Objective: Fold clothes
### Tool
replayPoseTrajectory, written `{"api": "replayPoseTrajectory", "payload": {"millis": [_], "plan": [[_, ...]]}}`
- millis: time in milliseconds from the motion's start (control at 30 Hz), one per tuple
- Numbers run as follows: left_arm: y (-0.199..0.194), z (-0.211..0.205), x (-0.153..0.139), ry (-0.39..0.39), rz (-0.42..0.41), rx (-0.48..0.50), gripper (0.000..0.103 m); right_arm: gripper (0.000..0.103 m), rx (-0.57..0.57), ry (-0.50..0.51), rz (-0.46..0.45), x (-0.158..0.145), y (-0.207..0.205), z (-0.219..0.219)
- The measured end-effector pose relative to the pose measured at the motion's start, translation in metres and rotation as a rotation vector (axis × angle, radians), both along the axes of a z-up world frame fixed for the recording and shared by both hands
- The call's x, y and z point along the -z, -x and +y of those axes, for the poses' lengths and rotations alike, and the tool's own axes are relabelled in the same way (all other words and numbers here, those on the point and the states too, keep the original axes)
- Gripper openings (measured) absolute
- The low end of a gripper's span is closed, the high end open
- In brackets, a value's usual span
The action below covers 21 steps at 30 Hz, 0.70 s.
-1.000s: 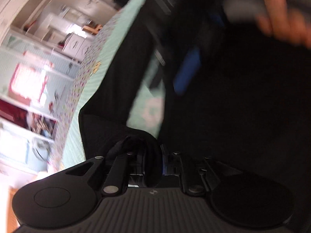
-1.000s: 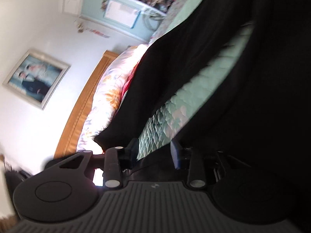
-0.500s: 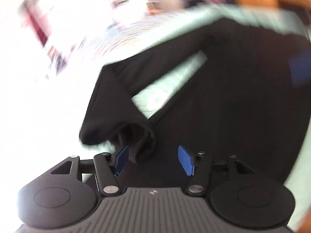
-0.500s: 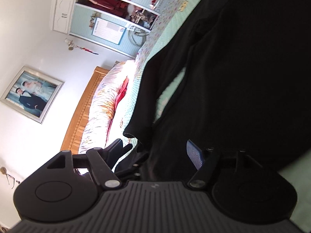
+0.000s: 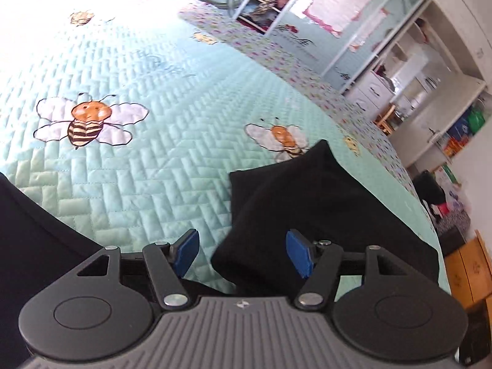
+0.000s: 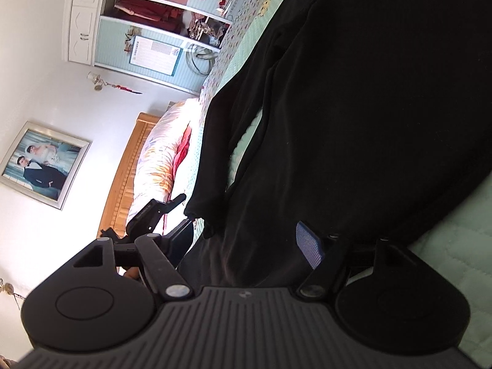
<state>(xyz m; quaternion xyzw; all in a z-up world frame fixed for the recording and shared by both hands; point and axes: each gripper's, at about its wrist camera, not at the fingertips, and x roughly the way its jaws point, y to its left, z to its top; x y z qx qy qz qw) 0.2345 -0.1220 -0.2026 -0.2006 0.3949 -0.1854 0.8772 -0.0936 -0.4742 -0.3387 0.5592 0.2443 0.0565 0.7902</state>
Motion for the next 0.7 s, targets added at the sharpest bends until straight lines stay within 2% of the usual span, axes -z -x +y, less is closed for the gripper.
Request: {"api": "replayPoseTrajectory", "payload": {"millis": [133,200,233,267,333,367,400,567,633,700], "plan": [[0.007,0.003,0.003,0.038,0.021,0.002,0.065,0.075,0.003,0.000,0.007,0.001,0.001,-0.004],[0.015,-0.002,0.010,0.064,0.034,0.062,0.065,0.075,0.005,-0.001,0.013,0.004,0.001,-0.004],[0.016,-0.007,0.013,0.047,0.043,0.088,0.064,0.075,0.005,-0.003,0.013,0.004,0.002,-0.004],[0.014,-0.015,0.017,0.000,0.042,0.095,0.061,0.075,0.005,-0.003,0.013,0.004,0.002,-0.003],[0.020,-0.024,0.013,-0.079,-0.011,0.117,0.036,0.075,0.005,-0.002,0.010,0.003,0.004,-0.002],[0.024,-0.029,0.009,-0.108,-0.046,0.133,0.031,0.075,0.007,0.000,0.008,0.002,0.004,-0.002],[0.028,-0.036,0.004,-0.148,-0.090,0.154,0.019,0.075,0.009,0.002,0.006,0.001,0.005,-0.002],[0.068,-0.077,-0.035,-0.371,-0.396,0.321,0.016,0.076,0.028,-0.001,0.008,0.002,0.011,-0.006],[0.093,-0.095,-0.046,-0.471,-0.532,0.417,0.016,0.076,0.031,-0.006,0.010,0.004,0.013,-0.006],[0.126,-0.114,-0.048,-0.578,-0.686,0.563,0.015,0.076,0.025,-0.006,0.005,0.004,0.014,-0.005]]}}
